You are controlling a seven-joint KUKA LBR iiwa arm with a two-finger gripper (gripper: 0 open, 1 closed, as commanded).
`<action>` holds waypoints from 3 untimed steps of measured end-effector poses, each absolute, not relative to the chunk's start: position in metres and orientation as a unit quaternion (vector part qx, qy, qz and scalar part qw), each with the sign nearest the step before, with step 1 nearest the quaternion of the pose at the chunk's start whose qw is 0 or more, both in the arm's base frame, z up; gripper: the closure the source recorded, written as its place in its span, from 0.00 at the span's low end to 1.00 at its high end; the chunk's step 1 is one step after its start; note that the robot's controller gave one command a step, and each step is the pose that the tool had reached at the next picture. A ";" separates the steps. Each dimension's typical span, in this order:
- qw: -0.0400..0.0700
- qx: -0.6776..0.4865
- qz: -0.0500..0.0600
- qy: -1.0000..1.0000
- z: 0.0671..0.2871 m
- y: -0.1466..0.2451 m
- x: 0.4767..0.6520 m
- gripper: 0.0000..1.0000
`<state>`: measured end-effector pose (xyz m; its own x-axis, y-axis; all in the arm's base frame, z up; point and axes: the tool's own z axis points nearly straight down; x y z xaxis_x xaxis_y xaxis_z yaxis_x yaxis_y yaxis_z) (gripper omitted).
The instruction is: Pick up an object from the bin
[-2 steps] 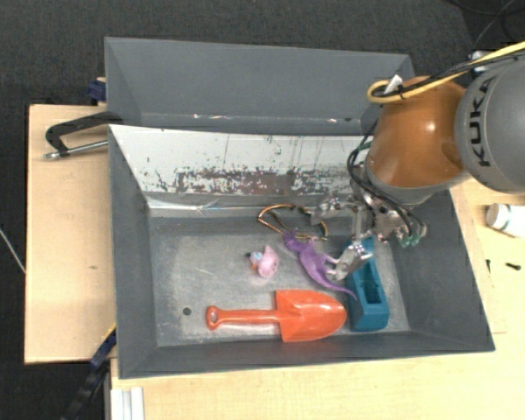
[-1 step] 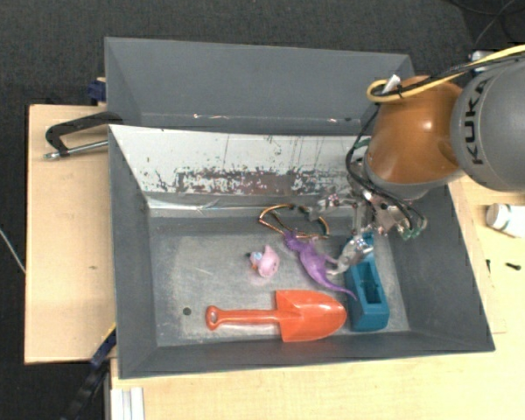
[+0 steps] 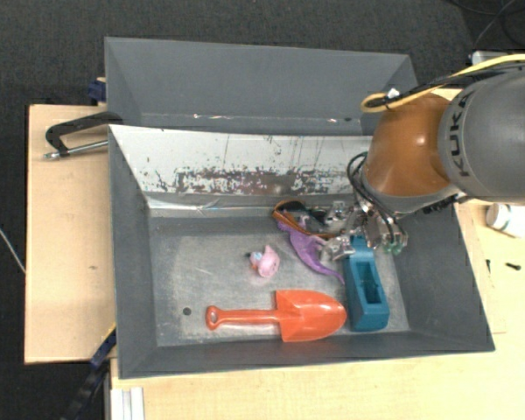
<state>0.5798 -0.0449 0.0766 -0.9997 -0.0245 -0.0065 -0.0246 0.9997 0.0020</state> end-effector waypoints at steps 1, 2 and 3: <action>0.003 -0.012 0.001 1.000 0.077 -0.045 0.580 1.00; -0.001 -0.005 0.001 1.000 0.124 -0.039 0.573 1.00; 0.007 -0.001 0.000 1.000 0.133 -0.042 0.579 1.00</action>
Offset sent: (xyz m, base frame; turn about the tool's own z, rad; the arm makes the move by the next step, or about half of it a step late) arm -0.0111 0.0198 0.1900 0.0518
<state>0.5788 -0.0418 0.1332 -0.9999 -0.0025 -0.0145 -0.0025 1.0000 0.0002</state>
